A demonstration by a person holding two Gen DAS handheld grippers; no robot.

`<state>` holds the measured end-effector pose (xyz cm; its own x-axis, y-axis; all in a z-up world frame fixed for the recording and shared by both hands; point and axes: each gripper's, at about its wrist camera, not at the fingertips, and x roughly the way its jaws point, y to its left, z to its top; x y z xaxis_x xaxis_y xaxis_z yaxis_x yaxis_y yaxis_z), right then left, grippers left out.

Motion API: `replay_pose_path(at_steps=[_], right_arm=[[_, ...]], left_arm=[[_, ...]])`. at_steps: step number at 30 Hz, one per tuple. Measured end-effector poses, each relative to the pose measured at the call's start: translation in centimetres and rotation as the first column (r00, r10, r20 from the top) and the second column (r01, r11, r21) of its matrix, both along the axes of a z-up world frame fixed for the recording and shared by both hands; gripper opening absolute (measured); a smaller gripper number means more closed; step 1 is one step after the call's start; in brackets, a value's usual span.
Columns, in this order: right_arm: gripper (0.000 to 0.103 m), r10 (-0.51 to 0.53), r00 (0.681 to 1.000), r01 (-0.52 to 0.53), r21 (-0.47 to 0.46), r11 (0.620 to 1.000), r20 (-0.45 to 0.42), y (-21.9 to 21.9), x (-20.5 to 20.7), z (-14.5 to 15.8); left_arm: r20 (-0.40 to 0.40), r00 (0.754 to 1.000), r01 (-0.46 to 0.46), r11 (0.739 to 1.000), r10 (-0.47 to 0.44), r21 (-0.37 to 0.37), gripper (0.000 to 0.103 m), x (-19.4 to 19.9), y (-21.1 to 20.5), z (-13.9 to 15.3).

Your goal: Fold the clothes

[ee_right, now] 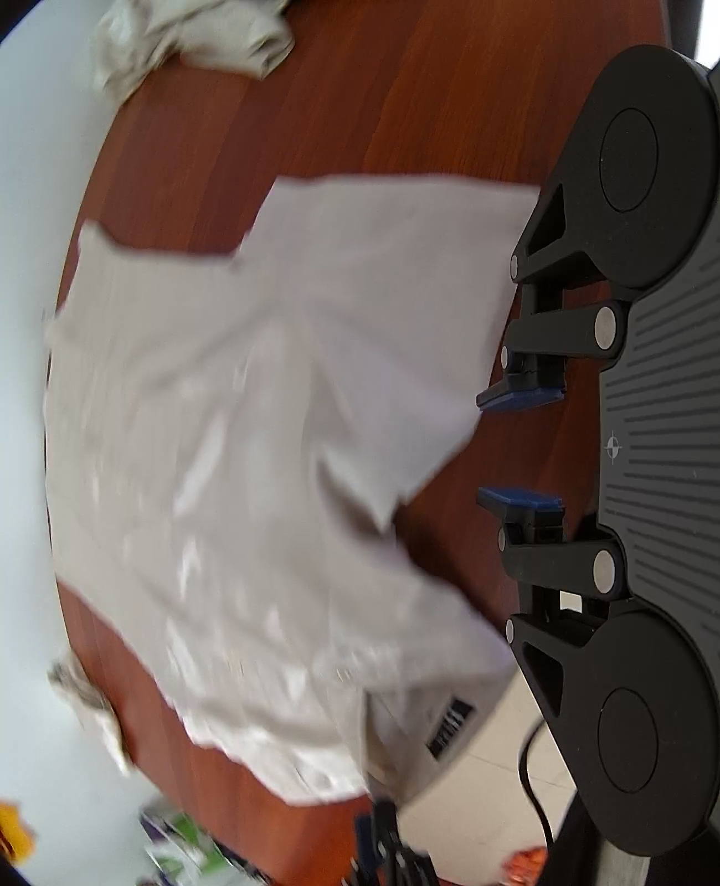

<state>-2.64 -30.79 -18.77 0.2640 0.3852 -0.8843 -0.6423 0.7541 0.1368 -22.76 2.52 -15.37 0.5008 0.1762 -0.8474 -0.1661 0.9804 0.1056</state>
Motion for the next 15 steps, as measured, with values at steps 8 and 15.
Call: replay_pose_path(at_steps=[8,15], right_arm=[[0.051,-0.181,0.982,0.185,-0.072,0.980,0.060,-3.8,3.1,-1.8],[0.055,-0.214,0.972,0.226,-0.133,0.965,0.101,-5.3,4.4,-3.3]], left_arm=[[0.013,1.000,0.018,1.000,-0.018,0.021,0.033,0.1,-0.4,0.0],[0.038,0.999,0.001,1.000,-0.002,0.022,0.037,0.4,0.0,0.3]])
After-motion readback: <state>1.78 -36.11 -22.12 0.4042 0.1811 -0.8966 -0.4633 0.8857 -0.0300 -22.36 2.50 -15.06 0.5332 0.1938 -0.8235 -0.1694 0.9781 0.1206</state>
